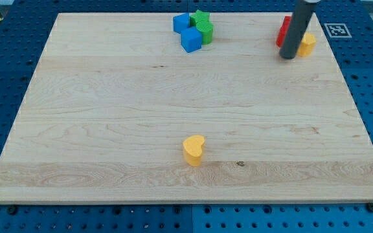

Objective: Move yellow heart towards center

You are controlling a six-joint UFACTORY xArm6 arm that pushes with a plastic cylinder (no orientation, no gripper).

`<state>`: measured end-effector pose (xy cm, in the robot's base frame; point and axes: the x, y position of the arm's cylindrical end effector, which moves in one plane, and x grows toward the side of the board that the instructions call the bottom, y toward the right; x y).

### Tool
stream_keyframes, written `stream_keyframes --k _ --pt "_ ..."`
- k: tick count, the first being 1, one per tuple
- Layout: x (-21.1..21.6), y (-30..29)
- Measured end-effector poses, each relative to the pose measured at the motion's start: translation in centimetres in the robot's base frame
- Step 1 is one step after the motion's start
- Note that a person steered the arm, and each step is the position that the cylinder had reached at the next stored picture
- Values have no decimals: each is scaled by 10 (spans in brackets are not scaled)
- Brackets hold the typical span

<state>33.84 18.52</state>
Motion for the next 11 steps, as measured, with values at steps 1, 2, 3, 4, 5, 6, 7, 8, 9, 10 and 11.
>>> stream_keyframes --k 1,2,3,4,5,6,7,8,9,10,11 --pt "19 -39" --pt "44 -76" --pt "76 -122" --pt "105 -165" --pt "131 -197" --pt "166 -234" --pt "211 -247" --pt "234 -216" --pt "235 -163" --pt "205 -130" --pt "180 -114"
